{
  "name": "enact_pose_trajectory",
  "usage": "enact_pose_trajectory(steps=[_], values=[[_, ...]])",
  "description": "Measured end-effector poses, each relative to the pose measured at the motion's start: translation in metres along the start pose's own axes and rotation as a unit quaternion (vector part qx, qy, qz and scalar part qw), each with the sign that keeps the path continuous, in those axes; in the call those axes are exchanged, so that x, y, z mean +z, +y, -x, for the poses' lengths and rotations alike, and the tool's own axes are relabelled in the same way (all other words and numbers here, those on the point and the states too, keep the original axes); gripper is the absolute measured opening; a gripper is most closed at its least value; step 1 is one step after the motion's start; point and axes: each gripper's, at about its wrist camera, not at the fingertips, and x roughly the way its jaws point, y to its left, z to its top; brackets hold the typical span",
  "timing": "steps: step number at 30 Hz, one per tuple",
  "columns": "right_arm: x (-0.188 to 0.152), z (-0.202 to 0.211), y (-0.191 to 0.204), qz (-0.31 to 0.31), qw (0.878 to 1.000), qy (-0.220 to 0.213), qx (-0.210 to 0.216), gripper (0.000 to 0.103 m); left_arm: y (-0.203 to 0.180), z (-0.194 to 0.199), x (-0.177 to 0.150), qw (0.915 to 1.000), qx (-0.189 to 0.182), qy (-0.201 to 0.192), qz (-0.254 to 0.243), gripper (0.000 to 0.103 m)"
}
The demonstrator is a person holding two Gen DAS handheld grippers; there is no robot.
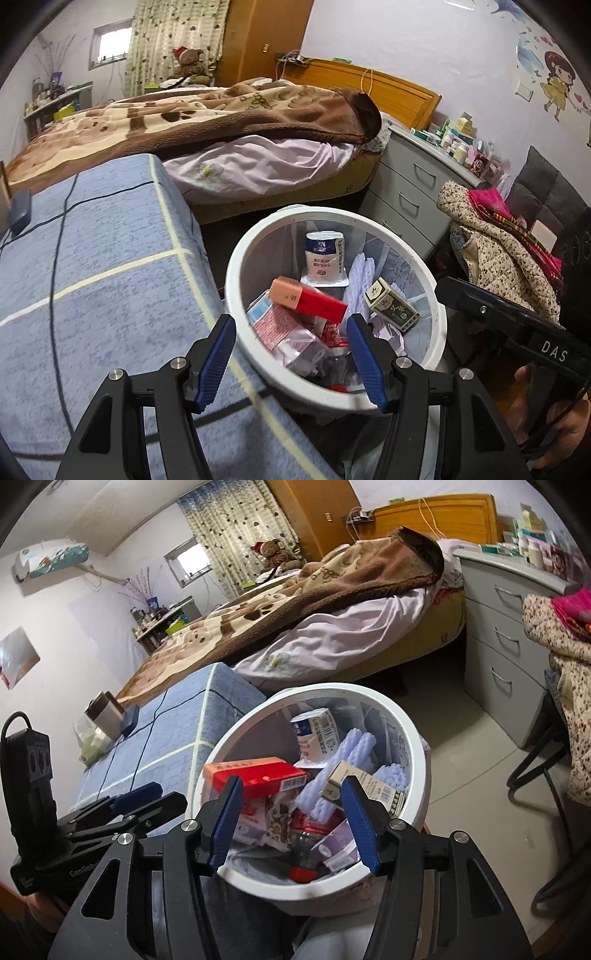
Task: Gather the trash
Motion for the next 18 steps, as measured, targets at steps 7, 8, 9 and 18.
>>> enact_pose_trajectory(steps=[7,8,9,18], values=[[-0.010,0.007,0.025,0.049,0.999,0.002,0.008,0.057,0.011,0.028,-0.018,0.9994,0.028,-0.014,0.013,0.062],[-0.011,0.008,0.028,0.054,0.998,0.001,0.008,0.057,0.014,0.035,-0.022,0.9990,0.038,-0.018,0.015,0.062],[-0.013,0.009,0.031,0.061,0.998,0.001,0.010,0.057,0.016,0.039,-0.024,0.9987,0.044,-0.022,0.017,0.062],[-0.035,0.018,0.065,0.118,0.992,0.006,0.033,0.057,0.037,0.079,-0.056,0.9929,0.106,-0.044,0.030,0.062]])
